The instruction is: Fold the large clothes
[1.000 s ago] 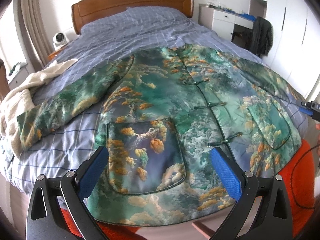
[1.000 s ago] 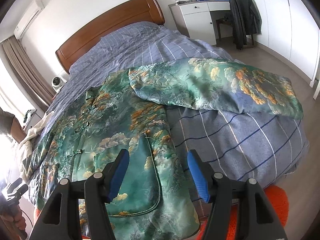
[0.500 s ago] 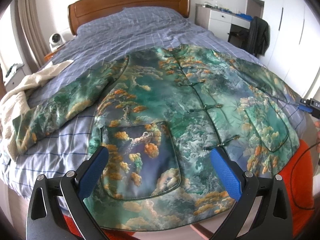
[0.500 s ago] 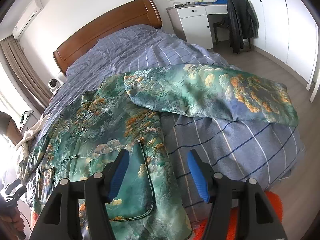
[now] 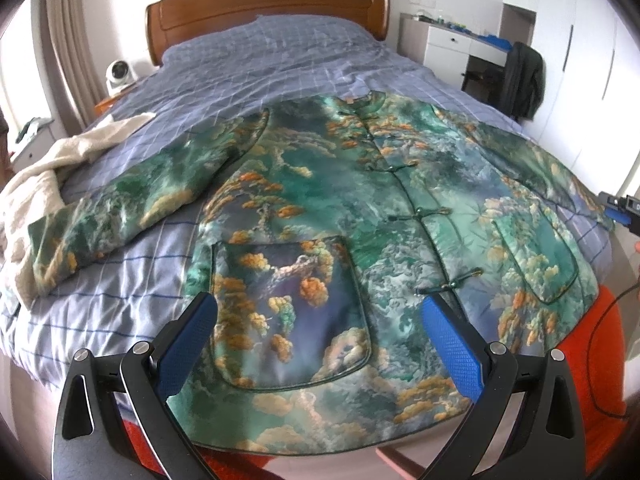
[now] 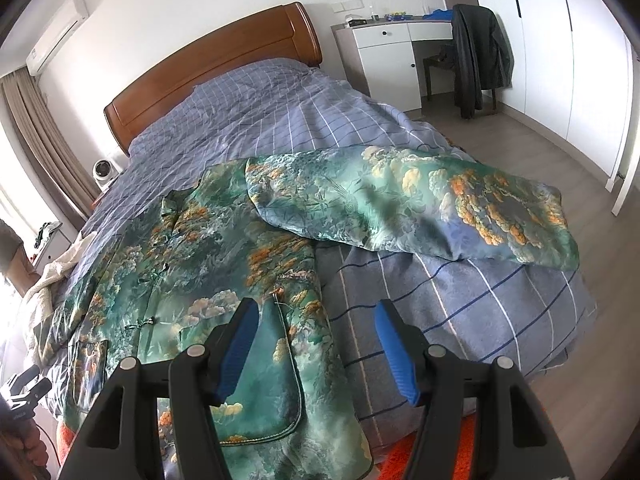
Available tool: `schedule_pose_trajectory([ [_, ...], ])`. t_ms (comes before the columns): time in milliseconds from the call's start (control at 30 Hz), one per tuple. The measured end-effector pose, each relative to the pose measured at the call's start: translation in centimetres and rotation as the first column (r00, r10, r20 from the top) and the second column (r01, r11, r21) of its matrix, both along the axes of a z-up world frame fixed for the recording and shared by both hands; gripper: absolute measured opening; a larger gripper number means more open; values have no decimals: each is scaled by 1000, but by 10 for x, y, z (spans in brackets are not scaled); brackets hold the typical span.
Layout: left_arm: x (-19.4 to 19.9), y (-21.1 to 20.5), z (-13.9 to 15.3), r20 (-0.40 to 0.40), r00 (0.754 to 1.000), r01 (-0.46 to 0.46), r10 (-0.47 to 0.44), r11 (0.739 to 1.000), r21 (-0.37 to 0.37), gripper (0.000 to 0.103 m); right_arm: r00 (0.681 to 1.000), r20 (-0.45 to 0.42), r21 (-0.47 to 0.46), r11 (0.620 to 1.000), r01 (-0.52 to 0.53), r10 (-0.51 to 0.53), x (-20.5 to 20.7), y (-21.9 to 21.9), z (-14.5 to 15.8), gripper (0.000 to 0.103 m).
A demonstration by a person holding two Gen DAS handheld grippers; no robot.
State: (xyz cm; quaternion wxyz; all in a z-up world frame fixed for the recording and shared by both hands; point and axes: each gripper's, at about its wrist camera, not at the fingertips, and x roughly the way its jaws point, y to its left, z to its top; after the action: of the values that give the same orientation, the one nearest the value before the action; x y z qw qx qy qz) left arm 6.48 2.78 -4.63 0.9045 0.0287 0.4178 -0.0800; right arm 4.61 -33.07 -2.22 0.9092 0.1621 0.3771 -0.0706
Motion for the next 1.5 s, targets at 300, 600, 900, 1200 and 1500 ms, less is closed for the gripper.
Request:
schedule_pose_trajectory([
  [300, 3, -6, 1, -2, 1000, 8, -8, 1000, 23, 102, 998, -14, 23, 998, 59, -58, -11, -22, -14, 62],
  [600, 8, -7, -7, -31, 999, 10, -9, 999, 34, 102, 969, 11, 150, 959, 241, -245, -43, -87, -28, 62],
  [900, 12, -20, -7, -49, 999, 23, -21, 999, 29, 102, 900, 11, 472, 796, 379, -435, -41, -175, -73, 62],
  [1200, 13, -19, -11, -58, 998, 20, -17, 998, 54, 102, 781, 14, 516, 674, 529, -624, -6, -223, -101, 19],
  [1500, 25, -5, -23, -92, 995, -25, 27, 999, 25, 102, 924, 341, 125, 983, 137, -172, 39, -60, 56, 11],
])
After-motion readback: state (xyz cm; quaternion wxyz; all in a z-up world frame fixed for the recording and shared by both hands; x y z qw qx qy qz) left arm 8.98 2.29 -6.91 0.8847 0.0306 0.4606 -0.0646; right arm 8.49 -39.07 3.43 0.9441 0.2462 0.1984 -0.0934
